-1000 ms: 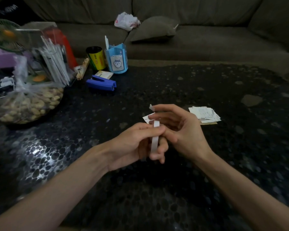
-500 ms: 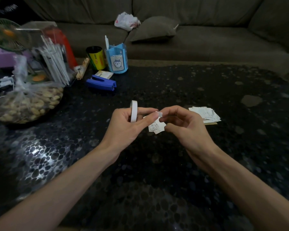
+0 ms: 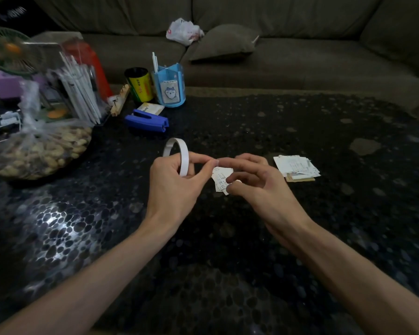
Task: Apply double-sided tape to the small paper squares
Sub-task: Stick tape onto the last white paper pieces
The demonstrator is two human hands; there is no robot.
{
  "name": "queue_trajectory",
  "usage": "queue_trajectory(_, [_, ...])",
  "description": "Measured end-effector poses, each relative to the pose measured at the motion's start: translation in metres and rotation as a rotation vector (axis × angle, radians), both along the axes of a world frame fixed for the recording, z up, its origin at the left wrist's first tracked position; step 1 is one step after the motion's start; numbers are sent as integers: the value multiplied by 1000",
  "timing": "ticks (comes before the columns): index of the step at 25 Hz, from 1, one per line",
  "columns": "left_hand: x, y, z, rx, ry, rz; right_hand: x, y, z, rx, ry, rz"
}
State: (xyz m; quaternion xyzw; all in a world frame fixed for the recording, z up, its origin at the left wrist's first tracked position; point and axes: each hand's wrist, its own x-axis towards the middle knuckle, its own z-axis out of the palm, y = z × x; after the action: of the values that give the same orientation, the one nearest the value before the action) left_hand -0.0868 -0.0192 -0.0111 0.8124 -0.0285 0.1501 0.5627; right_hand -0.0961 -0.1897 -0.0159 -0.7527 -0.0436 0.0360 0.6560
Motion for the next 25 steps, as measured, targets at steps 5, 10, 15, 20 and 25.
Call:
queue_trajectory(5, [-1, 0, 2, -133, 106, 12, 2, 4, -7, -177, 30, 94])
queue_trajectory(10, [-6, -6, 6, -283, 251, -56, 9, -8, -8, -127, -118, -161])
queue_trajectory(15, [-6, -6, 2, -297, 284, -182, 4, -11, -2, -186, -312, -160])
queue_trajectory(20, [-7, -6, -2, -184, 124, -266, 4, -12, -6, -270, -359, -218])
queue_trajectory(25, [-5, -5, -8, -149, 58, -281, 3, -13, -3, -265, -344, -213])
